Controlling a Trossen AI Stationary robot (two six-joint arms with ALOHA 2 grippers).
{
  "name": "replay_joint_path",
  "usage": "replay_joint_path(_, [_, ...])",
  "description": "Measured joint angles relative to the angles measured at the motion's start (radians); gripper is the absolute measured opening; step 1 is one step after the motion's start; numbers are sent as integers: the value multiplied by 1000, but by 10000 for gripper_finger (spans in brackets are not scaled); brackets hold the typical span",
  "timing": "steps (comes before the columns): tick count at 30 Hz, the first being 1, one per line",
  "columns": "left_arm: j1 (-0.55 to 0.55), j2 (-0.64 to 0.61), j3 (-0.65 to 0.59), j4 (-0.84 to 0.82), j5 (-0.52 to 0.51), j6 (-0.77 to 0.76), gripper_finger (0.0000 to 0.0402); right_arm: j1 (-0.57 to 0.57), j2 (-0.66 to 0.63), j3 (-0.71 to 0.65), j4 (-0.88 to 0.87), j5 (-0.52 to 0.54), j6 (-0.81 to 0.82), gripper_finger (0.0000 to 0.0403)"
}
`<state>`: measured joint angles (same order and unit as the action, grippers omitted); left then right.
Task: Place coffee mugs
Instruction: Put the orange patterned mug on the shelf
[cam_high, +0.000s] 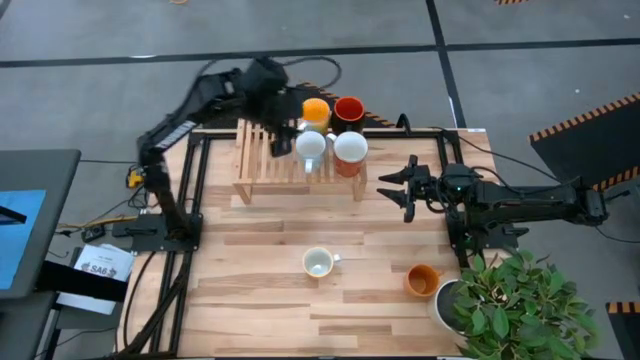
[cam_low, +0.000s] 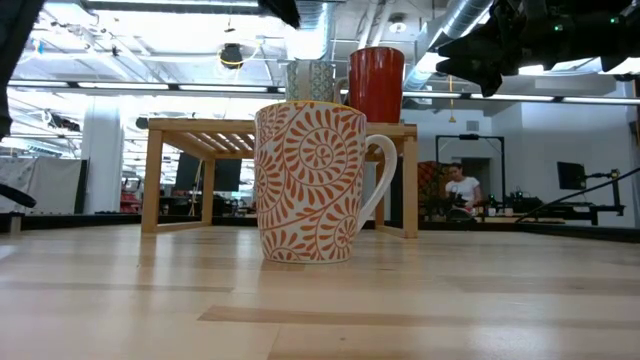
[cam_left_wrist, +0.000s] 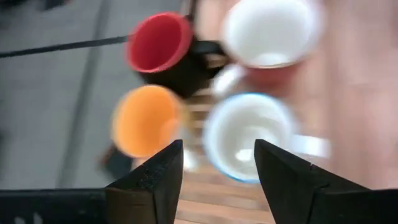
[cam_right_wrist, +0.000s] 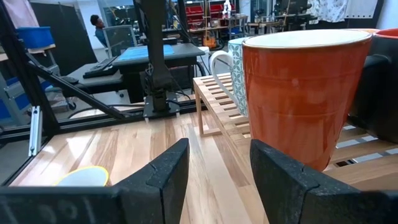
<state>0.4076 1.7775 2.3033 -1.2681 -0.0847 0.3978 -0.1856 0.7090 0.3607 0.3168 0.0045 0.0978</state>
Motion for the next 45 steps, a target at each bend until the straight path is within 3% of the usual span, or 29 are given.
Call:
replay_joint_path(2, [12,-47,-17,-4,88,-41,177,0,0,0,0,0,0,196])
replay_joint_path(5, [9,-143,-92,48,126,-63,170,1,0,0,0,0,0,196])
replay_joint_path(9, [-6,-299,-301,211,169,-71,164,0,0,0,0,0,0,196])
replay_joint_path(21, [-75,-875,-1417,1022,278,-108,153,1,0,0,1,0,0,196])
replay_joint_path(25, [-139,-1031,-1735,1372,305,-184,153,1,0,0,9,0,0,196])
replay_joint_path(29, [-205,-1146,-1977,1731,305,-250,153,1,0,0,8,0,0,196])
replay_joint_path(33, [-255,-1230,-2086,1869,305,-261,153,1,0,0,8,0,0,196])
replay_joint_path(38, [-292,-1300,-2097,1790,304,-260,153,1,0,0,8,0,3,196])
replay_joint_path(45, [-296,-1304,-2096,1835,233,-217,153,2,0,0,7,0,7,196])
